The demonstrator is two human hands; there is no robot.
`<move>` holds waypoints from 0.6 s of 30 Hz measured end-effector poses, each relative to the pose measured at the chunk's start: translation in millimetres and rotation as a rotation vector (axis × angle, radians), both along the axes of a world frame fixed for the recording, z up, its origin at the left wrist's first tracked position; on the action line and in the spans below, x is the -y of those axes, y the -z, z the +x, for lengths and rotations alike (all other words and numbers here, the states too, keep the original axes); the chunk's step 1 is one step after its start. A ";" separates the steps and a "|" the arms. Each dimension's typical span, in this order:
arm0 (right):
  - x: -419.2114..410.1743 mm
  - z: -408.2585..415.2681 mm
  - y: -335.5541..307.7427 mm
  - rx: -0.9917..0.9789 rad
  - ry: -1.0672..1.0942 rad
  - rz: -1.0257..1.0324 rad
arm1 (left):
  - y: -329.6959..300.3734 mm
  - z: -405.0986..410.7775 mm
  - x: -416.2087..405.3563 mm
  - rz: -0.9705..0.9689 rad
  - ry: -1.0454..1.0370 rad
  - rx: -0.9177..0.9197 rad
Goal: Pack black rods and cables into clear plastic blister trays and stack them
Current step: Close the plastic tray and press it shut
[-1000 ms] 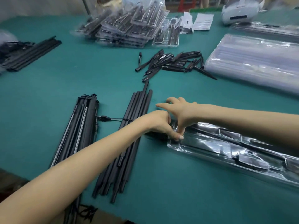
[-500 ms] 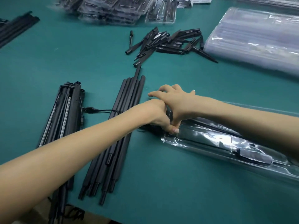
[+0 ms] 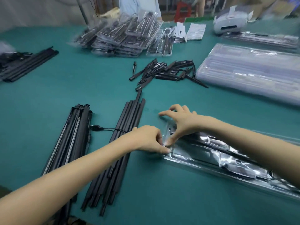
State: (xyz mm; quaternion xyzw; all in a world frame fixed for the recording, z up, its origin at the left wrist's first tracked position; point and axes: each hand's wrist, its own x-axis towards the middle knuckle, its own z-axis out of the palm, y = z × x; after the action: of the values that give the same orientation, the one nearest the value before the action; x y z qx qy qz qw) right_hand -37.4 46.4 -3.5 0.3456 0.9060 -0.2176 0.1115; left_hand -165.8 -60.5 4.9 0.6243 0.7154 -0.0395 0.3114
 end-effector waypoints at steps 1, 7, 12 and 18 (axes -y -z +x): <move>-0.5 6.5 1.5 -0.040 0.026 -0.016 | -1.5 -1.3 1.5 -0.018 0.000 0.049; -2.7 24.8 0.4 -0.116 0.084 -0.052 | -7.6 2.7 1.6 -0.054 -0.155 0.315; 0.3 35.2 -1.9 -0.017 0.086 -0.041 | -7.4 12.2 -1.9 -0.119 -0.278 0.513; -7.8 22.8 -28.6 -0.005 -0.364 0.108 | -4.4 12.5 -6.9 -0.024 -0.391 0.625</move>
State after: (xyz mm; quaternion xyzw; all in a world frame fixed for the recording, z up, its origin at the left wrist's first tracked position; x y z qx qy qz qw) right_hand -14.7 54.1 25.1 0.1807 0.9642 -0.1459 0.1280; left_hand -153.3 -53.6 9.2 0.4539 0.6909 0.2050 0.5239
